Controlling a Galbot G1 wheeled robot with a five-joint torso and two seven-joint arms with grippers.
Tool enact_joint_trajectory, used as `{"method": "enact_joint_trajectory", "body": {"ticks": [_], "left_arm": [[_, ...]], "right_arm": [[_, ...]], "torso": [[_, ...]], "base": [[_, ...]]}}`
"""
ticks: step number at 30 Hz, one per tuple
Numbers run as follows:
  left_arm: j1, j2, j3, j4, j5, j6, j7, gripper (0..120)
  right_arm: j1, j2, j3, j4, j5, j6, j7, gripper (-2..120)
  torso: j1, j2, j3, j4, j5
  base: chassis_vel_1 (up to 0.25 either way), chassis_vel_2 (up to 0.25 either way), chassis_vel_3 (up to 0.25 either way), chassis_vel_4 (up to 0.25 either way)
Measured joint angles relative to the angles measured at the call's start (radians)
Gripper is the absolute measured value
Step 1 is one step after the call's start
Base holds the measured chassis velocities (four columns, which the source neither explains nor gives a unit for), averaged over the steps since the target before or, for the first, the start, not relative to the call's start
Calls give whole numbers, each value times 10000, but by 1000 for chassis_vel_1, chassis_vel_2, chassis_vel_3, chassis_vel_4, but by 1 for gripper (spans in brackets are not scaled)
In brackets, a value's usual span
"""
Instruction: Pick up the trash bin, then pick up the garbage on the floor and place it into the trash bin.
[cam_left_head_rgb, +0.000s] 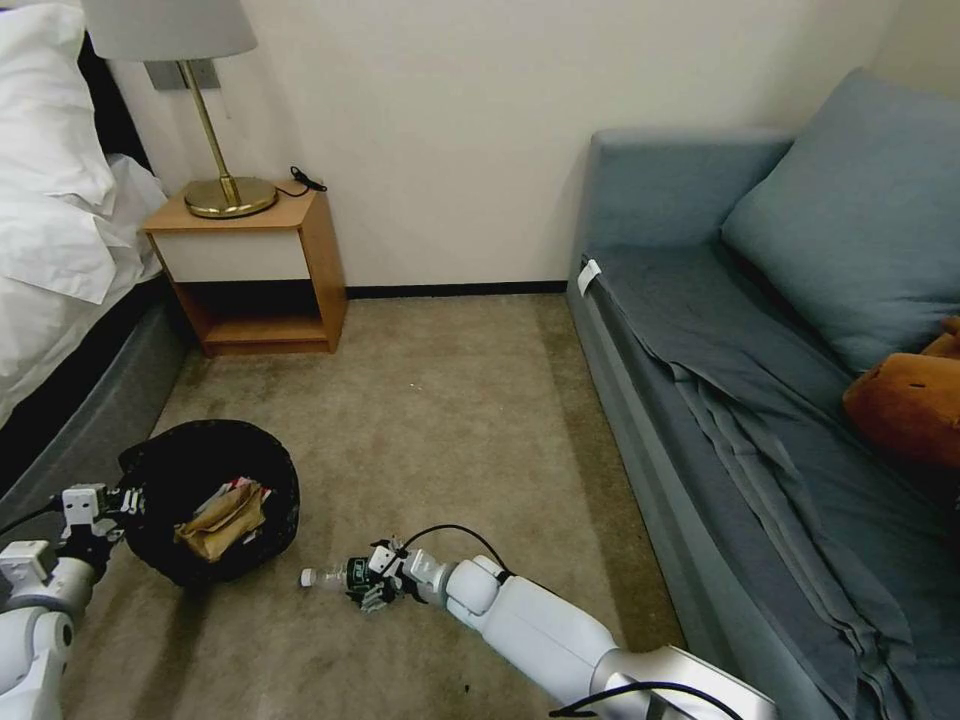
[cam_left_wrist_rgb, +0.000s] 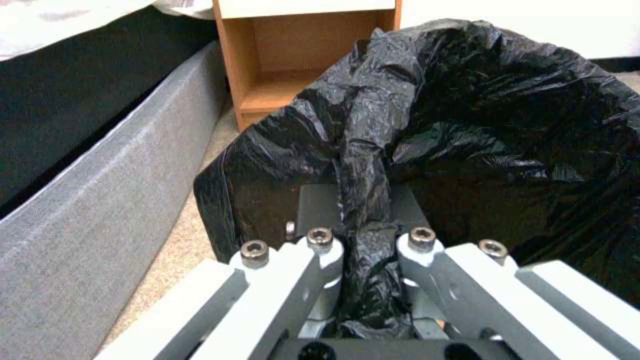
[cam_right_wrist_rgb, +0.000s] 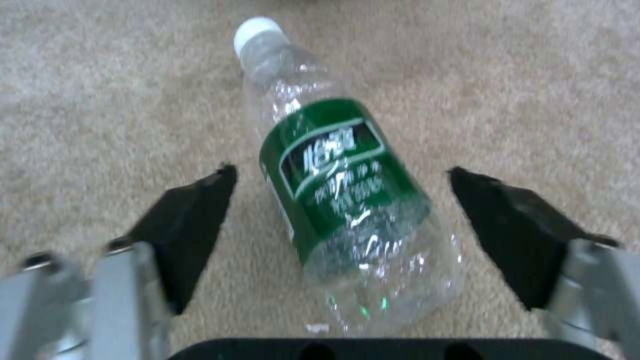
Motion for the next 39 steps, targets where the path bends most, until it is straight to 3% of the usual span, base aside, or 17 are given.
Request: {"method": "enact_joint_trajectory", "body": {"ticks": [9, 12, 14, 20, 30, 39], "left_arm": [[-160, 162, 51, 187, -66, 43, -11, 4], [-168, 183, 52, 189, -86, 49, -11, 4], [-172, 225, 51, 172, -151, 83, -13, 4], [-187, 235, 62, 87, -204, 130, -16, 4], [-328, 232, 153, 135, -217, 141, -17, 4], [-482, 129, 345, 243, -202, 151, -21, 4]], "right_arm": [[-83, -5, 31, -120, 40, 8, -321, 44], [-84, -6, 36, -126, 45, 11, -359, 39], [-82, -7, 54, -101, 77, 12, -412, 26], [23, -159, 269, 172, 221, -5, -409, 10], [412, -894, 516, 938, 799, -145, -293, 4], [1123, -1976, 628, 2624, 1796, -475, -152, 4]], "torso": [[0, -1, 0, 1, 0], [0, 0, 0, 0, 0], [0, 0, 0, 1, 0], [0, -1, 0, 3, 1], [0, 0, 0, 1, 1], [0, 0, 1, 0, 1]], "base": [[0, 0, 0, 0], [0, 0, 0, 0], [0, 0, 0, 0], [0, 0, 0, 0], [0, 0, 0, 0], [0, 0, 0, 0]]}}
